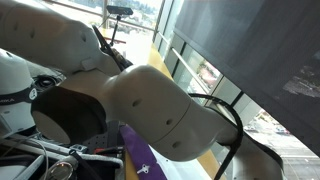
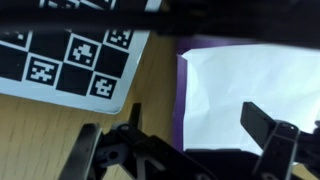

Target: Close the purple folder.

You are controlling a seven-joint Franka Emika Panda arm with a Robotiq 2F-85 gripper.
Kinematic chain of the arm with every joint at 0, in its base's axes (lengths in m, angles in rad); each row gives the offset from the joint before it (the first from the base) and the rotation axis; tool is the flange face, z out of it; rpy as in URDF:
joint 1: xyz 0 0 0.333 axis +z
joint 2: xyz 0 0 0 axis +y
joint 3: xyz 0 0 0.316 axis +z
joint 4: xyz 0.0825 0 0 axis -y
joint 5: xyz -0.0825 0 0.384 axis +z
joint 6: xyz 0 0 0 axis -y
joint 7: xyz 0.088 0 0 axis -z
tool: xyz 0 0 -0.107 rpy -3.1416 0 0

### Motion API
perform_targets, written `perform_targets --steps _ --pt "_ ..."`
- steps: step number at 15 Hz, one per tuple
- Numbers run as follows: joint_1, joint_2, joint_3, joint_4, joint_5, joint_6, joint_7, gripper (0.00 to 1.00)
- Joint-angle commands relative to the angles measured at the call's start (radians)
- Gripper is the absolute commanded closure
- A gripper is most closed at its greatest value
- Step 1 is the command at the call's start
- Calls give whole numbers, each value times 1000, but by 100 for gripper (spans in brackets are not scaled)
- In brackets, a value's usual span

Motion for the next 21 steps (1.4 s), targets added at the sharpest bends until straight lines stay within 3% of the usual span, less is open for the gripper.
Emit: perform_targets --steps 1,10,11,12,13,21 --pt "-3 0 13 -6 31 -10 -13 0" --pt "16 0 26 -18 55 -20 -9 1" --pt "16 0 26 -18 55 -21 -9 17" --pt "15 0 25 -16 55 -23 -9 26" --pt "13 0 26 -15 56 -24 -9 28" --pt "4 -3 34 -3 76 -48 -10 89"
